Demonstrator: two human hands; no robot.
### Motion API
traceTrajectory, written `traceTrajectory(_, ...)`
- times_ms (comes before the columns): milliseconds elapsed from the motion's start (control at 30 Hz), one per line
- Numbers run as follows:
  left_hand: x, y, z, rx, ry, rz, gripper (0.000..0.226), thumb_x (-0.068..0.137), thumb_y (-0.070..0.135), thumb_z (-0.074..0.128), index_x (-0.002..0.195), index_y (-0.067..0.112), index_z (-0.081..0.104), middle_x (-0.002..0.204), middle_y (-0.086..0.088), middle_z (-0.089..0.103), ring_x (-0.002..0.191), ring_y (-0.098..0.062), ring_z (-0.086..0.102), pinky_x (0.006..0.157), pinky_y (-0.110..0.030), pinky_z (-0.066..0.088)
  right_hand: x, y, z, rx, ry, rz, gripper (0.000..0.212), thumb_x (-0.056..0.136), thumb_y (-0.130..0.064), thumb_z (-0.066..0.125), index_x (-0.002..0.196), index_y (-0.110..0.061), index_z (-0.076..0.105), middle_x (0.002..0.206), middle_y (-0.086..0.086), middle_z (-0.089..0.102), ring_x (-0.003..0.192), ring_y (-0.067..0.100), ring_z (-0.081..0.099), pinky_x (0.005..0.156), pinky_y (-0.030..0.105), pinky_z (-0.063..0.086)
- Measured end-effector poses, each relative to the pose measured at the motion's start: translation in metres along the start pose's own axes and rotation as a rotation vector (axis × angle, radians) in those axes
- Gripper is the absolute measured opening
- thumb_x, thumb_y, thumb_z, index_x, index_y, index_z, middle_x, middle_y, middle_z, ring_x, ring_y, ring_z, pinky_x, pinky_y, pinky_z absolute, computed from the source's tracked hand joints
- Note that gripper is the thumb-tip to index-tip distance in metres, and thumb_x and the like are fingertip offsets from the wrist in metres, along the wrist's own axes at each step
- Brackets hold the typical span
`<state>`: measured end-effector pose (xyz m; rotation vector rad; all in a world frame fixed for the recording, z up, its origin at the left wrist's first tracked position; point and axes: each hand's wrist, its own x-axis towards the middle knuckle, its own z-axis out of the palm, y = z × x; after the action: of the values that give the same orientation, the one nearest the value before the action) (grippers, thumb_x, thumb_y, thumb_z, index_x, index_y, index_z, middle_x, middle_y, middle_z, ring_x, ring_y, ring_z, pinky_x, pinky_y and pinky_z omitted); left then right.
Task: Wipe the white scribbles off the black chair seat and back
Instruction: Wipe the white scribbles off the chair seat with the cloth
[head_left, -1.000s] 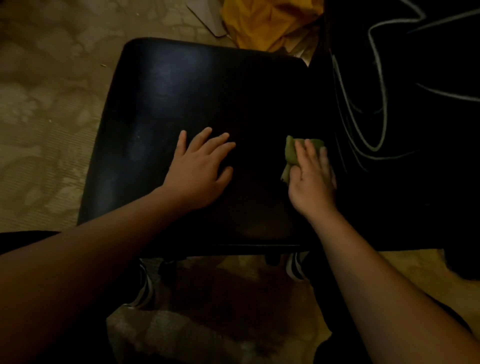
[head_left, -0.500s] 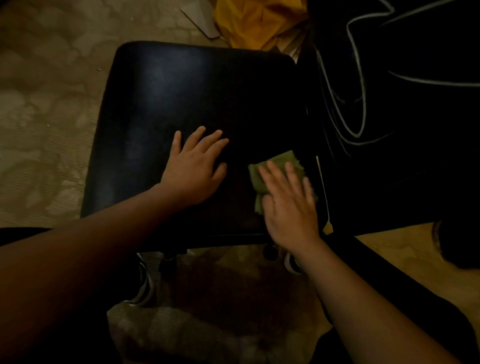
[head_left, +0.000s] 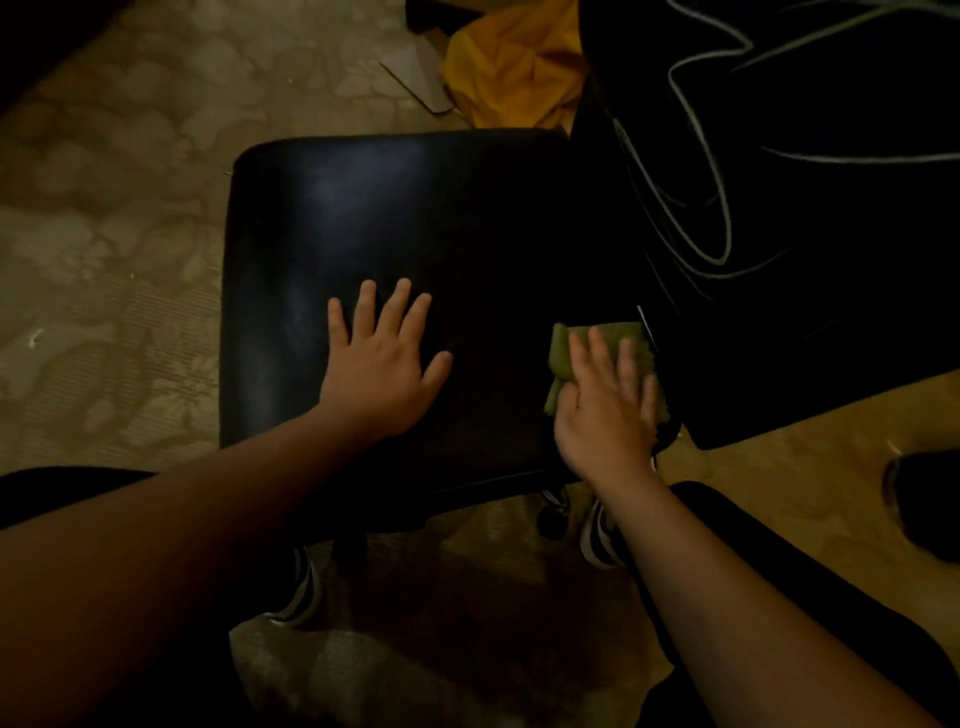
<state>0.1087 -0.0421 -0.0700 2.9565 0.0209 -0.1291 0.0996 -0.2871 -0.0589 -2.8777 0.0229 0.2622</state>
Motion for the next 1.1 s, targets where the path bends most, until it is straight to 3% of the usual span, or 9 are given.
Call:
traceTrajectory(233,-0.002,0.015,0.002,-0.037,-0.006,-0.062,0.077,0.098,0.065,0.03,0.163,0.026,0.014,0.172,-0.001,0.004,0.157,-0.034,-0.007,0.123,-0.062,-0.008,-0.042,-0.034,0.012,-0.071,-0.08,-0.29,0.062,0.1,-0.037,0.02,0.161,-0.038,0.007,0.169,-0.014,-0.002,0.155,0.016,-0.014,0.125,0.053,-0.002)
traceTrajectory(367,-0.001,0.011,-0.005,-0.011,-0.047,-0.045,0.078,0.097,0.069,0.031,0.162,0.031,0.013,0.172,0.0,0.005,0.157,-0.032,-0.002,0.123,-0.059,0.0,-0.031,-0.017,0.005,-0.062,-0.104,-0.304,0.062,0.099,-0.039,0.016,0.16,-0.039,0.006,0.169,-0.019,-0.002,0.154,0.011,-0.015,0.126,0.049,-0.001)
traceTrajectory(500,-0.001,-0.017,-0.018,0.053,-0.002,0.077,0.072,0.095,0.069,0.029,0.158,0.036,0.027,0.166,0.002,0.026,0.151,-0.032,0.019,0.12,-0.053,0.017,-0.018,-0.003,-0.003,-0.055,-0.117,-0.3,0.063,0.098,-0.039,0.015,0.16,-0.041,0.007,0.168,-0.019,0.003,0.155,0.011,-0.01,0.126,0.047,-0.001)
traceTrajectory(600,-0.001,-0.042,-0.023,0.077,-0.007,0.071,0.07,0.093,0.069,0.028,0.155,0.038,0.032,0.163,0.003,0.033,0.148,-0.035,0.025,0.119,-0.055,0.022,-0.005,0.012,-0.009,-0.042,-0.114,-0.264,0.063,0.098,-0.04,0.013,0.16,-0.04,0.007,0.168,-0.018,0.003,0.155,0.012,-0.008,0.126,0.046,-0.001)
traceTrajectory(767,0.003,-0.071,-0.031,0.077,-0.046,-0.026,0.069,0.093,0.07,0.026,0.155,0.039,0.03,0.165,-0.002,0.028,0.15,-0.041,0.019,0.122,-0.059,0.019,0.02,0.026,-0.015,-0.014,-0.055,-0.157,0.065,0.096,-0.041,0.013,0.161,-0.038,0.01,0.169,-0.015,0.007,0.156,0.014,-0.004,0.126,0.047,0.003)
traceTrajectory(833,-0.004,-0.068,-0.031,0.084,-0.055,-0.032,0.074,0.091,0.07,0.019,0.156,0.037,0.028,0.165,-0.004,0.027,0.149,-0.044,0.018,0.12,-0.061,0.019,0.027,0.021,-0.013,-0.01,-0.017,-0.107,0.064,0.097,-0.039,0.016,0.161,-0.036,0.011,0.17,-0.012,0.007,0.156,0.018,-0.003,0.125,0.051,0.004)
traceTrajectory(933,-0.017,-0.052,-0.021,0.071,-0.057,-0.079,0.068,0.099,0.064,0.023,0.16,0.034,0.021,0.168,-0.006,0.018,0.151,-0.046,0.011,0.121,-0.065,0.012,0.029,0.002,-0.01,-0.003,-0.04,-0.034,0.06,0.105,-0.033,0.025,0.162,-0.033,0.007,0.17,-0.009,0.001,0.156,0.022,-0.007,0.125,0.055,0.002)
traceTrajectory(1100,-0.029,-0.027,-0.015,0.03,-0.082,-0.148,0.066,0.104,0.059,0.024,0.163,0.033,0.009,0.172,-0.005,0.004,0.154,-0.046,-0.004,0.121,-0.065,-0.001,-0.015,-0.063,0.004,-0.077,-0.108,-0.227,0.065,0.101,-0.034,0.033,0.161,-0.034,0.008,0.17,-0.009,0.004,0.156,0.024,-0.005,0.124,0.057,0.005)
